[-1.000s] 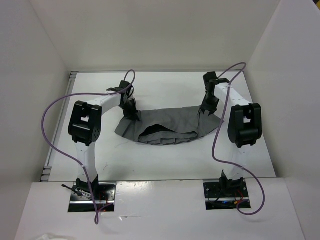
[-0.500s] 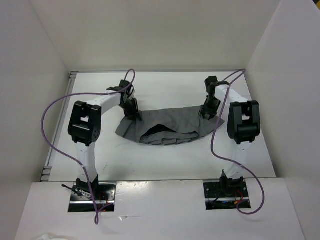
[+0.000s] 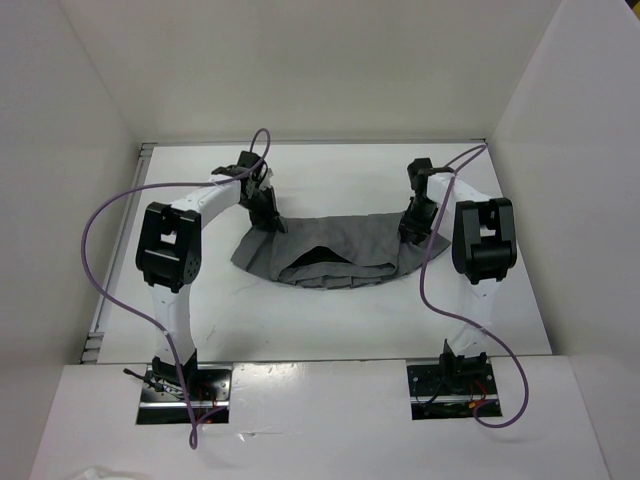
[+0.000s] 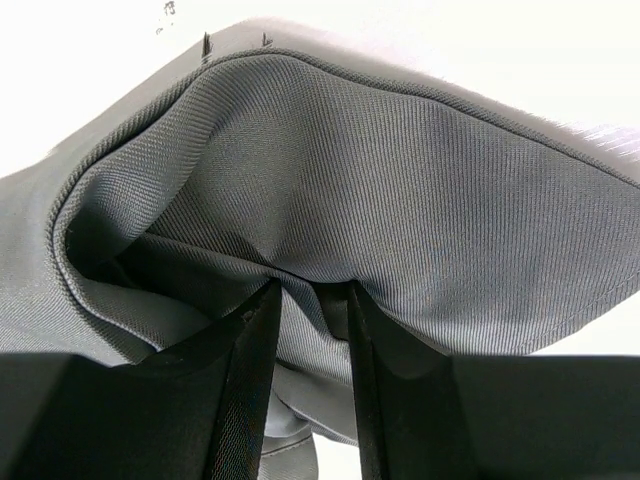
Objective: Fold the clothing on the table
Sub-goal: Fold the skirt
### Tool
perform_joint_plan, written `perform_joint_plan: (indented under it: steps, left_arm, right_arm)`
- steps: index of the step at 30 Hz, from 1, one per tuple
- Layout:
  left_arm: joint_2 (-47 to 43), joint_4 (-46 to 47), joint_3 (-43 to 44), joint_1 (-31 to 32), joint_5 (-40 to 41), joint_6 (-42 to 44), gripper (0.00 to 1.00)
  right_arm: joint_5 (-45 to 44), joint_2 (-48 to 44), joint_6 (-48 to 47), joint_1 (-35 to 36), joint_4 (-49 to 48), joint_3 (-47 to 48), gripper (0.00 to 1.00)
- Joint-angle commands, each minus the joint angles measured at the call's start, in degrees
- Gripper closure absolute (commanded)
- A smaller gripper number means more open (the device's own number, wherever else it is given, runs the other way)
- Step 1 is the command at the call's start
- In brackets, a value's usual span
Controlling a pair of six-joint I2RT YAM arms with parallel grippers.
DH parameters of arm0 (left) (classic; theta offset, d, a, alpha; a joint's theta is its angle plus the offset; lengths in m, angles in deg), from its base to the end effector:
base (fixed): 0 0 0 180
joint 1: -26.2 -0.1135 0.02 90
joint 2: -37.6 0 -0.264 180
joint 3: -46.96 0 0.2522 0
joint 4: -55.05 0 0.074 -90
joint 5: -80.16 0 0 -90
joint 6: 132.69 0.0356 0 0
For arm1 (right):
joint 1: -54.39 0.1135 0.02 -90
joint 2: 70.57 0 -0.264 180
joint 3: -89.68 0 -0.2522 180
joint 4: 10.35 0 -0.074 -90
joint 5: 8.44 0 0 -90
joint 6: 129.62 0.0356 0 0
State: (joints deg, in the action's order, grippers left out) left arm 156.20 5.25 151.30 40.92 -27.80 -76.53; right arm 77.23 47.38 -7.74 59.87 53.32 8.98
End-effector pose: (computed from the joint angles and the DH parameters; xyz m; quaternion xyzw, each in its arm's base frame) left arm 0.4208 -0.1219 0.1862 -0.1253 0.9550 -0.2298 0.1395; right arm 0.3958 0.0353 0.1575 0.2301 0.9701 -0.0143 0.0755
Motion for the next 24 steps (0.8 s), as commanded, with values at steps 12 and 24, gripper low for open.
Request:
perform_joint_plan:
  steps: [12, 24]
  left_arm:
    - [0.48, -0.36, 4.78, -6.71, -5.59, 2.73, 1.0]
    - [8.65, 0.26, 12.16, -10.06, -10.43, 5.19, 0.79]
  right_arm:
    - [-2.69, 4.22, 1.08, 0.41, -1.66, -1.78, 0.62]
    - [-4.44, 5.27, 1.08, 0.94, -1.13, -3.1, 0.62]
